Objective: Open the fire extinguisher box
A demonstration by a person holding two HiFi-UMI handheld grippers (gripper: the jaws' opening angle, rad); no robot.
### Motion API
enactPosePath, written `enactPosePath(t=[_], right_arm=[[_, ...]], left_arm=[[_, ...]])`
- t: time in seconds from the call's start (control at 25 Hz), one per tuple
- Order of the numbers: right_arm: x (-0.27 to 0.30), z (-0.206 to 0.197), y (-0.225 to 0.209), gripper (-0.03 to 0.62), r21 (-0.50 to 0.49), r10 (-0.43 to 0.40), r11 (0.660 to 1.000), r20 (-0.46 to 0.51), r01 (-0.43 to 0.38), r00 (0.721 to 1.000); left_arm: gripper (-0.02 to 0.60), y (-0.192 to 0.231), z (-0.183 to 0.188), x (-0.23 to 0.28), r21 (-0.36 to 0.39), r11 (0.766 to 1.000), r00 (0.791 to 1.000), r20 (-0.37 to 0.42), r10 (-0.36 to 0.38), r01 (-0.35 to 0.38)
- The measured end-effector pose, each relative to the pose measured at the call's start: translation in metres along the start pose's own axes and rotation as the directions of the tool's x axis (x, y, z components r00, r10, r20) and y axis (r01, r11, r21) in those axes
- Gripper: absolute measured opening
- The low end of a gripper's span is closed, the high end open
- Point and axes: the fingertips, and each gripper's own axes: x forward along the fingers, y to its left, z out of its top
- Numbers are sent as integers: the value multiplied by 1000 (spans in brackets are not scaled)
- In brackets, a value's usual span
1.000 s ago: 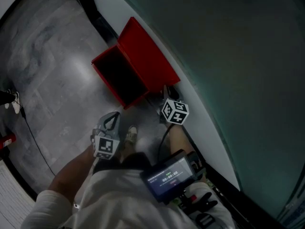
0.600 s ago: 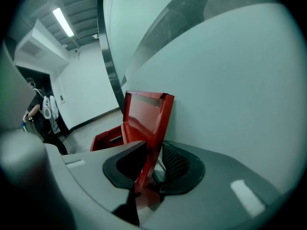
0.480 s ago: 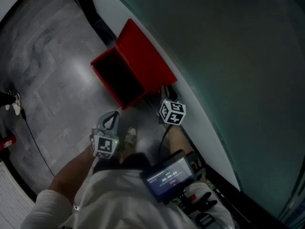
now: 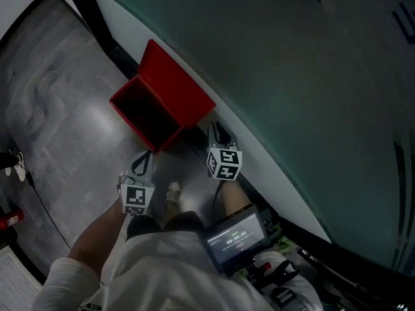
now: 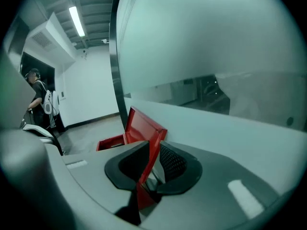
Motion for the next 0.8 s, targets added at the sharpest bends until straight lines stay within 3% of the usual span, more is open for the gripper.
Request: enactPosePath(t=[0.2,0.44,0.8], right_arm=[[-53,26,24,14,-39,-32,999,77,35,997],[-124,34,61,14,-53,-63,996,138,71,988],[-248,22,151,12,-62,-121,989,221,137,968]], left_arm=[[2,-7,33,-8,0,999,996,86,-35,36],[2,-28,54,-43,-1,994,982,156,-107,109],[2,-33,55,-165,26,983,947,263,-184,184]])
